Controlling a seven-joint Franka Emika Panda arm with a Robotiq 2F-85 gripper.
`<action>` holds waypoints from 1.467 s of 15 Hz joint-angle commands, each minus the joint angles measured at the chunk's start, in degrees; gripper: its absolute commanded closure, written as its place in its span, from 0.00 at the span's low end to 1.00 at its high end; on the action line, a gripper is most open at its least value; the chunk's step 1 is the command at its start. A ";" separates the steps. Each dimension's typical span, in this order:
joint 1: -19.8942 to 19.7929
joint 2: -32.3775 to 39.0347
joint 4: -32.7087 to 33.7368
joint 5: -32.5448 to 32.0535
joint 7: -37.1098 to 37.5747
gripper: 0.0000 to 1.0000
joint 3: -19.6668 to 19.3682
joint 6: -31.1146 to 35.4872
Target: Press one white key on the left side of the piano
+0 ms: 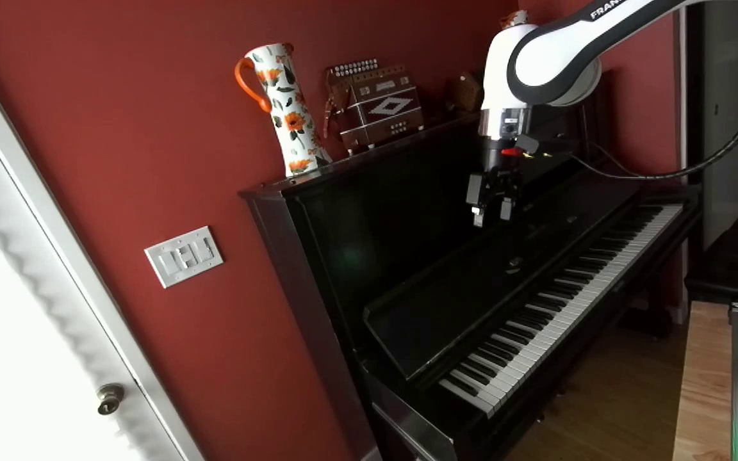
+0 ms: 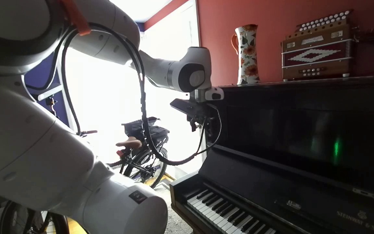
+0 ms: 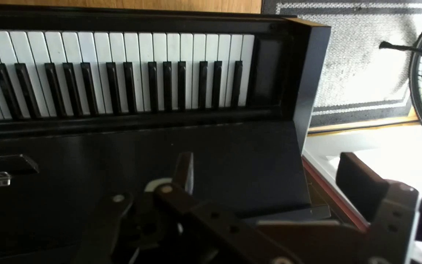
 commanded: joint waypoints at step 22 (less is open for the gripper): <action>3.21 38.06 -11.29 -2.01 -4.61 0.00 3.62 35.82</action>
